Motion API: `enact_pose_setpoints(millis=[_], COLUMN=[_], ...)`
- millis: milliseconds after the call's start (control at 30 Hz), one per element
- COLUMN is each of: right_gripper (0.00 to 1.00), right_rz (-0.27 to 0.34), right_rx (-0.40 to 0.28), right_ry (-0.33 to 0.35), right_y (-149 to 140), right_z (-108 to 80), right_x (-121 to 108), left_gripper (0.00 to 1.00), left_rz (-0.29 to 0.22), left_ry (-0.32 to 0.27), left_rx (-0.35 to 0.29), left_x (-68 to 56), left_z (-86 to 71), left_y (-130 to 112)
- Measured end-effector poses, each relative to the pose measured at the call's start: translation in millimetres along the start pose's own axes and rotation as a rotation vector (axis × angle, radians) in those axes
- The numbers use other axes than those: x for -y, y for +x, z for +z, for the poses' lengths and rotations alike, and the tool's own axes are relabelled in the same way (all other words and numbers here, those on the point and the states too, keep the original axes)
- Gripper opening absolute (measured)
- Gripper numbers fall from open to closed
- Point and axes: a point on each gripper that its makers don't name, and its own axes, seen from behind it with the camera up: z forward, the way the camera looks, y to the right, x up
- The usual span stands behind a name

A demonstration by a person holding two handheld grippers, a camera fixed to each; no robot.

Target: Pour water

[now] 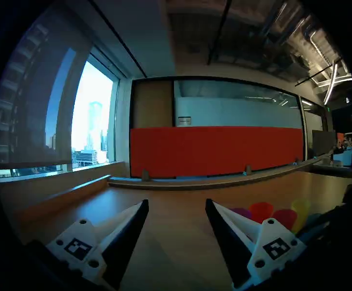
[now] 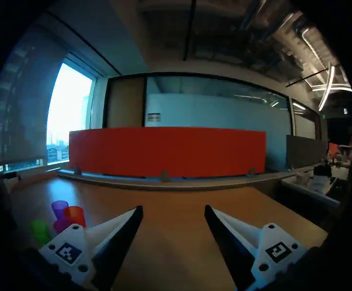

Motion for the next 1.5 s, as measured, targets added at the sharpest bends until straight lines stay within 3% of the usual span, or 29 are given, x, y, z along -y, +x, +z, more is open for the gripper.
enact_pose_setpoints(millis=[300,1000,1500], right_gripper=[0.98,0.99,0.99], right_rz=[-0.012,-0.047,-0.049], right_rx=[0.019,0.045,0.048], right_ry=[-0.002,0.006,-0.002], right_y=[-1,-7,-6], right_z=[2.0,7.5,5.4], right_x=[5,11,8], left_gripper=[0.86,0.86,0.86], left_rz=[0.008,0.030,0.018], left_ry=[0.039,0.033,0.013], left_rx=[0.005,0.004,0.017], left_x=[1.9,-24.2,-20.6], left_z=[4.9,10.9,21.6], left_y=[-13,-23,-34])
